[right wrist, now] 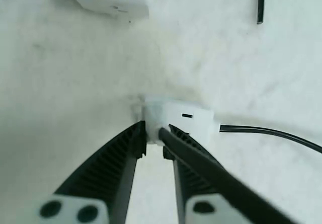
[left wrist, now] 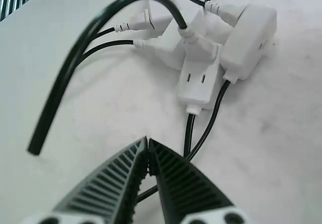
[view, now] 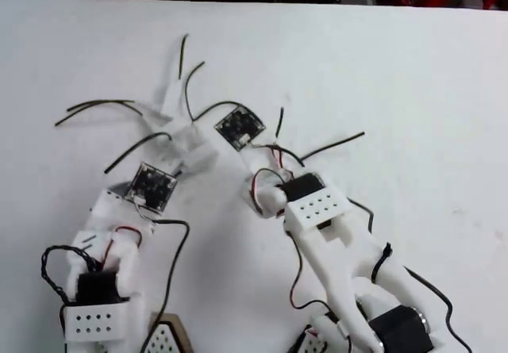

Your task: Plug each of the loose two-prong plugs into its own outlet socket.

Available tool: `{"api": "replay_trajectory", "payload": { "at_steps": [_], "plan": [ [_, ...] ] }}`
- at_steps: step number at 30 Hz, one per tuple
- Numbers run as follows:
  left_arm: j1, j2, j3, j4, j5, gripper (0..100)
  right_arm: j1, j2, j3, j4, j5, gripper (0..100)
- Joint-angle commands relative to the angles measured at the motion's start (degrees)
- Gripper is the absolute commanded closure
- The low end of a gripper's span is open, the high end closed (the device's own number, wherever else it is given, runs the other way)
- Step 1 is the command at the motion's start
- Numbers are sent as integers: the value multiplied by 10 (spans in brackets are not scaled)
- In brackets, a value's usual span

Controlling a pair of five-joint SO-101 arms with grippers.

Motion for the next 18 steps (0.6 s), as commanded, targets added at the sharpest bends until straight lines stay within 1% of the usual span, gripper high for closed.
{"api": "replay_trajectory", "payload": {
  "at_steps": [1,3,6,8,15,18],
  "plan": [
    [-6,-7,-4,-12,-6,976,8,8,3,15,0,981],
    [-6,-7,-3,-12,-6,976,12,7,-3,27,-2,981],
    [-6,-7,-3,-12,-6,976,13,8,-11,45,-47,981],
    [-6,-7,-3,-12,-6,976,10,8,-15,54,-63,981],
    [-6,-7,-3,-12,-6,976,3,8,-26,61,-65,981],
    [-6,-7,-2,-12,-6,976,3,8,-54,95,-65,981]
  ]
}}
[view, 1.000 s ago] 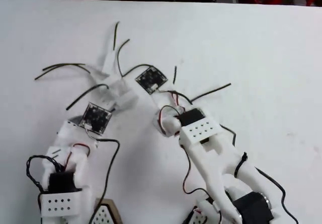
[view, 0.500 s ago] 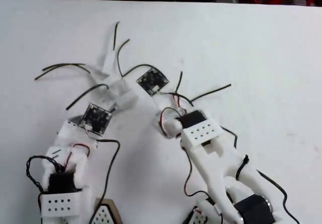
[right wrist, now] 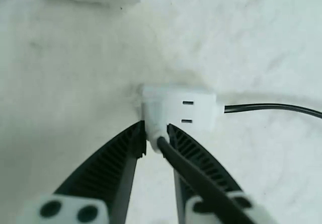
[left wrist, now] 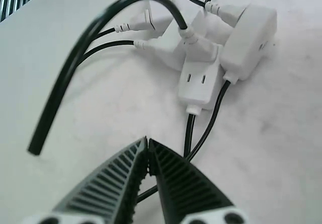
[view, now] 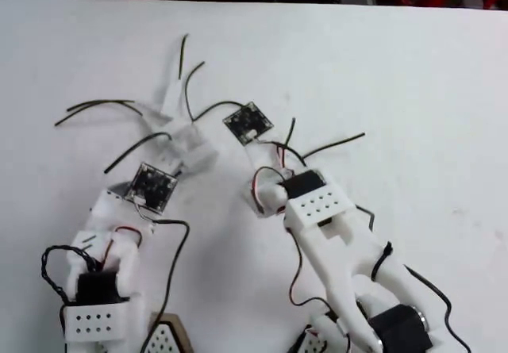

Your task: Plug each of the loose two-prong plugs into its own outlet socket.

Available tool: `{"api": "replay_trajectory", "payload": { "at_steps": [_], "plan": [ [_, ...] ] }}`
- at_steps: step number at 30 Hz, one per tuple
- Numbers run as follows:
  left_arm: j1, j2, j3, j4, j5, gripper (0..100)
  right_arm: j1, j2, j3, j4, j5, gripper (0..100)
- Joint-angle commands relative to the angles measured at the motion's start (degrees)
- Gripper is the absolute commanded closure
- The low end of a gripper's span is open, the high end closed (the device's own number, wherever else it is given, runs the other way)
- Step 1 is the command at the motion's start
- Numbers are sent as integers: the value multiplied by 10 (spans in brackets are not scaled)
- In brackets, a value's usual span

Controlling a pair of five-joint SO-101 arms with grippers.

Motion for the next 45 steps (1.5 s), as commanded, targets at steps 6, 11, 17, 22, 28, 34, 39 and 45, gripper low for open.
{"api": "replay_trajectory", "payload": {
  "at_steps": [6,11,17,22,28,34,39,45],
  "plan": [
    [-6,-7,-2,-12,-6,976,-1,4,-38,55,-5,981],
    [-6,-7,-2,-12,-6,976,-14,57,-27,36,-2,981],
    [-6,-7,6,-17,-7,976,-23,124,-30,11,-1,981],
    [-6,-7,6,-17,-7,976,-23,115,-39,19,-1,981],
    [-5,-7,7,-17,-3,882,-23,17,-80,127,-6,875],
    [-5,-7,18,-18,-2,801,-24,-117,-84,191,-6,818],
    [-5,-7,18,-18,-2,801,-23,-226,-82,243,-6,907],
    [-5,-7,19,-18,-2,801,-19,-330,-80,352,-2,971]
  ]
}}
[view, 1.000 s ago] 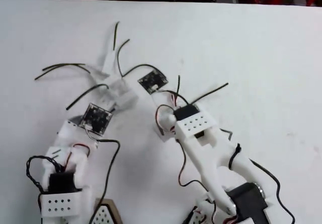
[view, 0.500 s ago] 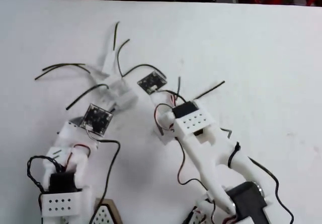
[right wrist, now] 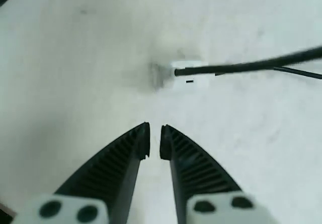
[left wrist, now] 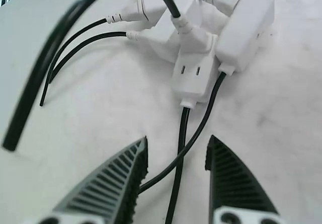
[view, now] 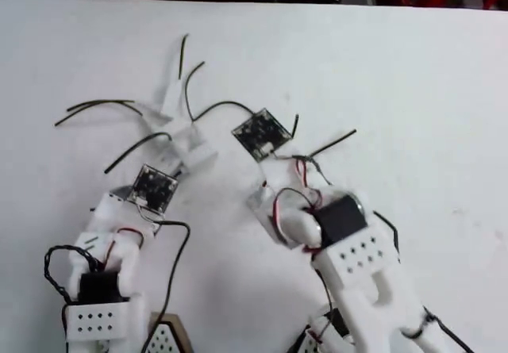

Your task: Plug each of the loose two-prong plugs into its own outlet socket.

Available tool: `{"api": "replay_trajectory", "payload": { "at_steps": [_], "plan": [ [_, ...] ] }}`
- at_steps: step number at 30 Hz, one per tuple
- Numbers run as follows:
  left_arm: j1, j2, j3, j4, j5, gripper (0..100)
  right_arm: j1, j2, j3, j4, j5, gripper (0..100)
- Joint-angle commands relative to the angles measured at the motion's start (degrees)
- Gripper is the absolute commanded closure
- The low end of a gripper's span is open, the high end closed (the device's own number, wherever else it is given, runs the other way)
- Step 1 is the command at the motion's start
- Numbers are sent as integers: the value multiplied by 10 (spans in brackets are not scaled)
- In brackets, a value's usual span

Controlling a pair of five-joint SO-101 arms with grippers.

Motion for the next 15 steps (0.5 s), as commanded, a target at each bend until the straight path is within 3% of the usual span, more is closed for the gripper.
{"api": "replay_trajectory", "payload": {
  "at_steps": [1,5,10,15],
  "plan": [
    [-5,-6,-4,-12,-2,801,3,-63,-14,54,0,981],
    [-5,-7,-7,-12,33,801,3,-122,58,48,0,981],
    [-6,-7,-40,-11,185,800,54,-216,166,-61,1,981],
    [-5,-7,-40,-11,202,797,116,-262,228,-137,1,981]
  ]
}}
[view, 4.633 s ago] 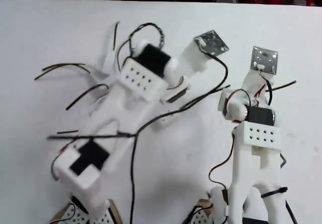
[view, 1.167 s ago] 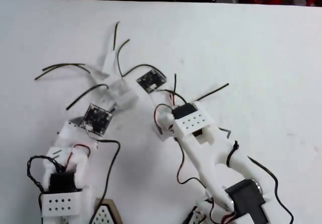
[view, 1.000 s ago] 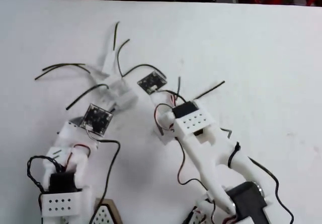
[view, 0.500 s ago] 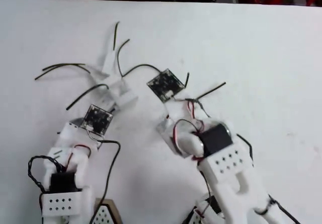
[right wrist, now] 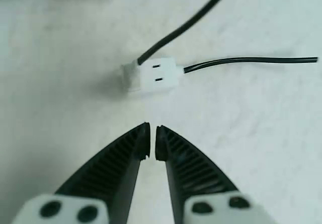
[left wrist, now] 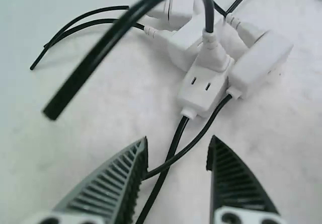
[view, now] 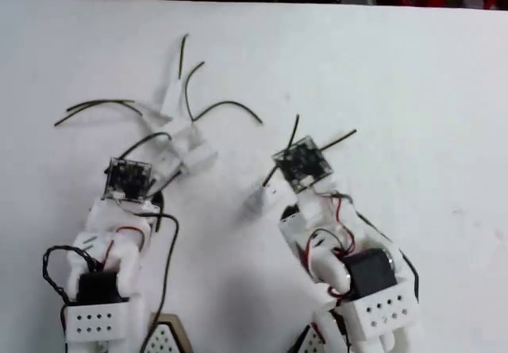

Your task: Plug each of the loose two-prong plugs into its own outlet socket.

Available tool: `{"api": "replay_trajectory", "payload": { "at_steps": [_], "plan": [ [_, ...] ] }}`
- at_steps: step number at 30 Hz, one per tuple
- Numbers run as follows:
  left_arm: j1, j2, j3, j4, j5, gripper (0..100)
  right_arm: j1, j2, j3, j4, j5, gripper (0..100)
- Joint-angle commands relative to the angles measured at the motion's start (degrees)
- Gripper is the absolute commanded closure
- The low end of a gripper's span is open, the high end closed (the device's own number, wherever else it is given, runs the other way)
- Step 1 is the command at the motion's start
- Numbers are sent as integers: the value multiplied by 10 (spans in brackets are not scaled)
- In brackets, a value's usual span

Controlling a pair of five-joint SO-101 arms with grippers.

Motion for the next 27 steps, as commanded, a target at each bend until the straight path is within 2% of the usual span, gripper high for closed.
{"api": "replay_trajectory", "payload": {
  "at_steps": [1,6,16,21,27],
  "plan": [
    [-4,-7,-32,-11,23,797,39,-19,25,-49,-2,981],
    [-3,-7,-28,-11,24,797,88,-24,86,-107,-4,981],
    [21,-7,22,-28,23,801,126,-24,185,-189,-8,981],
    [17,-6,22,-27,23,801,126,-24,228,-231,-98,981],
    [17,-5,22,24,23,801,126,-28,251,-270,-130,981]
  ]
}}
